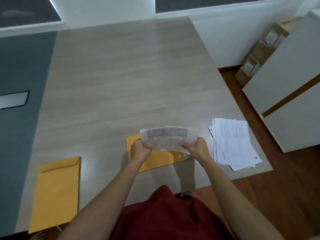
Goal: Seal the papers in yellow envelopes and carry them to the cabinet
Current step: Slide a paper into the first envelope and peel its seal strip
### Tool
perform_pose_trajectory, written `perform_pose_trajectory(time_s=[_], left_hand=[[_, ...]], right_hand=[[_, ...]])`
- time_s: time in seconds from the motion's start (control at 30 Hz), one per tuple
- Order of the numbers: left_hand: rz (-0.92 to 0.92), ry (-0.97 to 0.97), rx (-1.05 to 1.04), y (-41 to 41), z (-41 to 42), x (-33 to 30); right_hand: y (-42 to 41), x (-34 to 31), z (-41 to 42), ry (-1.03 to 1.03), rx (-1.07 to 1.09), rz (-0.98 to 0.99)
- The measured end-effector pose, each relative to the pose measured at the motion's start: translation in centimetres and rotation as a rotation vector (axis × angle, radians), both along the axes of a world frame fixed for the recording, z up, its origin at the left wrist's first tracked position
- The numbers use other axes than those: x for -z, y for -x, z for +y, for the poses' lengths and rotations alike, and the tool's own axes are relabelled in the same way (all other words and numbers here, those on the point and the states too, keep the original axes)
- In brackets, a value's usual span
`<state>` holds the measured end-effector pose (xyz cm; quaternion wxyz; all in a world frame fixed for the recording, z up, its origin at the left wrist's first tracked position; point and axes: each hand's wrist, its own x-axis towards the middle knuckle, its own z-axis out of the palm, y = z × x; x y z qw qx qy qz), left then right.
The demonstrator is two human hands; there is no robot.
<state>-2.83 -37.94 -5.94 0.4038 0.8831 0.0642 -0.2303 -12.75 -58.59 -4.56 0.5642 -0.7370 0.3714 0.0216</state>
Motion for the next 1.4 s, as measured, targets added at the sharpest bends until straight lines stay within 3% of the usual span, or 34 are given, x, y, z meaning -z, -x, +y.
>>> perform_pose_trajectory(time_s=[0.13,0.33,0.53,0.73,0.93,1.1,1.4], left_hand=[[-0.161,-0.114,0.05,0.4,-2.6,-0.2],[0.017,-0.401,0.215,3.2,-9.8,-0.3],[-0.035,-0.53,0.257,4.9,-12.7,1.6],[-0.124,-0.541,0.312,5.1,-11.8,1.9],[-0.178,-0.432,0.328,5.1,-10.8,2.1],[-0.179,-0.43,0.381,5.4,-10.1,2.4],[-0.095,-0.386,0.332,5.4,-9.6,1.7]], right_hand=[[1.1,-0.7,-2.6,0.101,0.113,-0.015],[4.8,-0.8,-8.6,0.18,0.209,0.03],[7.5,-0.6,-11.9,0.225,0.127,0.104],[8.2,-0.4,-12.9,0.216,-0.074,0.138],[7.0,-0.1,-12.6,0.063,-0.212,0.166],[6.4,0.7,-12.6,-0.177,-0.186,0.147],[5.4,1.3,-13.0,-0.312,-0.189,0.224]])
